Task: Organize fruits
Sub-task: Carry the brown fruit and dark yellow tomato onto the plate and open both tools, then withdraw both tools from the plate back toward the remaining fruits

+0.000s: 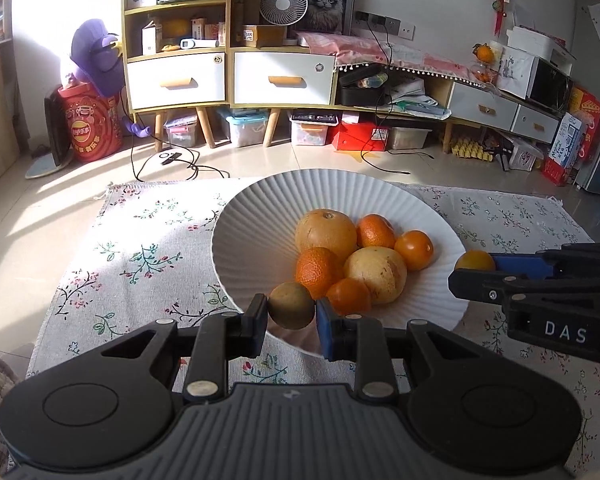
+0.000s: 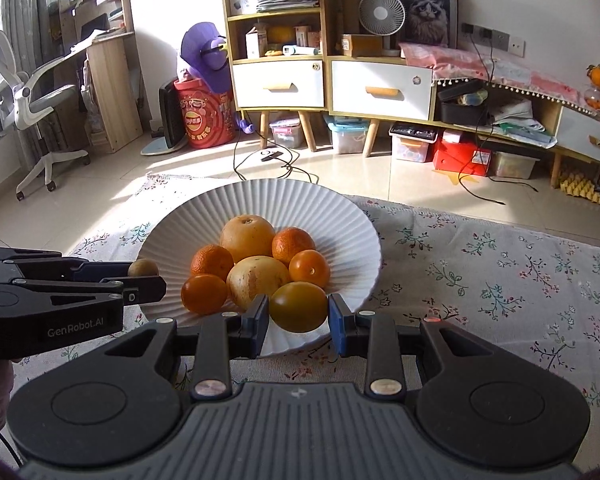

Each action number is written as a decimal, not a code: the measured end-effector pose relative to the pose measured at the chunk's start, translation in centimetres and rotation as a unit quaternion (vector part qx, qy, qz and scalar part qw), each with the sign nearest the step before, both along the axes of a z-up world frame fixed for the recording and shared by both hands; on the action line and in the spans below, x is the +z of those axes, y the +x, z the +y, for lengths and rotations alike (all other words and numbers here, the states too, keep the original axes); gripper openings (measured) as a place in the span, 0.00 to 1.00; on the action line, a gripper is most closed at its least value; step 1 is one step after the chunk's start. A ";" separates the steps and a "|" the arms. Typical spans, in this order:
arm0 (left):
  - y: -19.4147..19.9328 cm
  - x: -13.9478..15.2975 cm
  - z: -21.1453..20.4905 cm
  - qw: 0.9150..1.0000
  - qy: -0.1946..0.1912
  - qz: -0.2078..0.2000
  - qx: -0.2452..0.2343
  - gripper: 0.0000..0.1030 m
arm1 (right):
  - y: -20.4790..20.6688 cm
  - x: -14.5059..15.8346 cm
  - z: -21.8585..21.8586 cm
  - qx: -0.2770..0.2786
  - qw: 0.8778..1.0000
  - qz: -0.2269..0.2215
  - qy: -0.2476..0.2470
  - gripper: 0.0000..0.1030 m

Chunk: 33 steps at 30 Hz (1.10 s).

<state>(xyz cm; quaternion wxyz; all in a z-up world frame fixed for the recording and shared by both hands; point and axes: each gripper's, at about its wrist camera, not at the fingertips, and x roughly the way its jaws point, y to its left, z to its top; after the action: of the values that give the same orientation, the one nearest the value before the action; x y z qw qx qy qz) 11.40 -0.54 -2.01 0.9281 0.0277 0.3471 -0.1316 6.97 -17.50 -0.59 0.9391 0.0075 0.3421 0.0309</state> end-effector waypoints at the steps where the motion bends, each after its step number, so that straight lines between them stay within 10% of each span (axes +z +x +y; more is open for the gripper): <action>1: 0.1 0.0 0.0 1.000 0.000 0.000 0.000 0.10 | 0.1 0.0 0.0 -0.001 1.000 0.001 0.001 0.28; 23: 0.5 0.0 -0.1 1.000 0.006 -0.006 -0.008 0.13 | 0.8 -0.7 -0.6 -0.005 1.000 0.012 0.006 0.28; 33: 0.1 0.6 -0.1 1.000 0.009 -0.021 -0.011 0.48 | 0.5 -0.3 -0.5 -0.002 1.000 0.000 0.010 0.41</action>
<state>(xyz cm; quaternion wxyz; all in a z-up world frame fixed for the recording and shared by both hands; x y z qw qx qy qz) 11.46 -0.59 -1.41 0.9335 0.0429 0.3284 -0.1377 7.46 -17.99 -0.90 0.9389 0.0180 0.3420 0.0326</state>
